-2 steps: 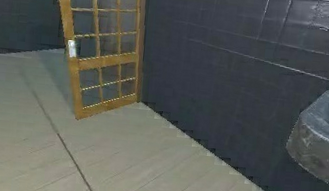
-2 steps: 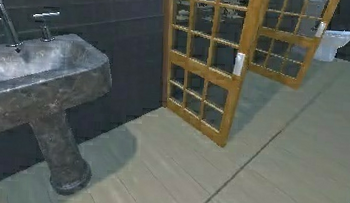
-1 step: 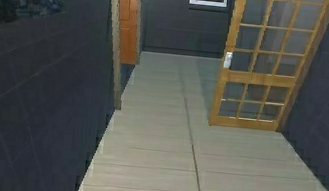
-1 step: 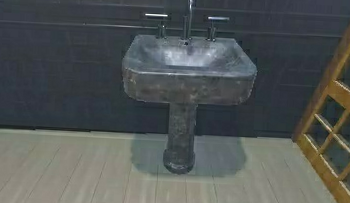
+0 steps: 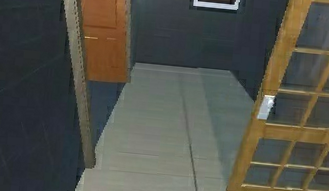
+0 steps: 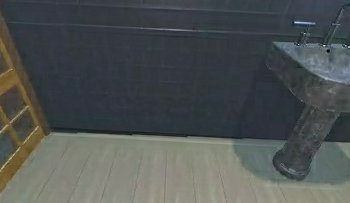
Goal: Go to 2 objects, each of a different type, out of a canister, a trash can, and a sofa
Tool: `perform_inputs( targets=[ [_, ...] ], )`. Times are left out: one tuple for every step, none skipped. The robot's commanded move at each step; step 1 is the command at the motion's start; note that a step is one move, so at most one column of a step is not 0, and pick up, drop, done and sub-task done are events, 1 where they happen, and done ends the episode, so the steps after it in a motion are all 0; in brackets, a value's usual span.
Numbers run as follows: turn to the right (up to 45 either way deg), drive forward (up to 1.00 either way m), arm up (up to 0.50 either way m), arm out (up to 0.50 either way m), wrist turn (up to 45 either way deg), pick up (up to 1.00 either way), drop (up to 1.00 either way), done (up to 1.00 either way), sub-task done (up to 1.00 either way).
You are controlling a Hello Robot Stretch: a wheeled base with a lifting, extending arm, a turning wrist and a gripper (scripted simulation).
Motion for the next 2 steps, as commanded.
perform_inputs(
  targets=[
    [0.0,1.0,0.0,0.0,0.0,0.0,0.0,0.0,0.0],
    [0.0,0.5,0.0,0.0,0.0,0.0,0.0,0.0,0.0]
  ],
)
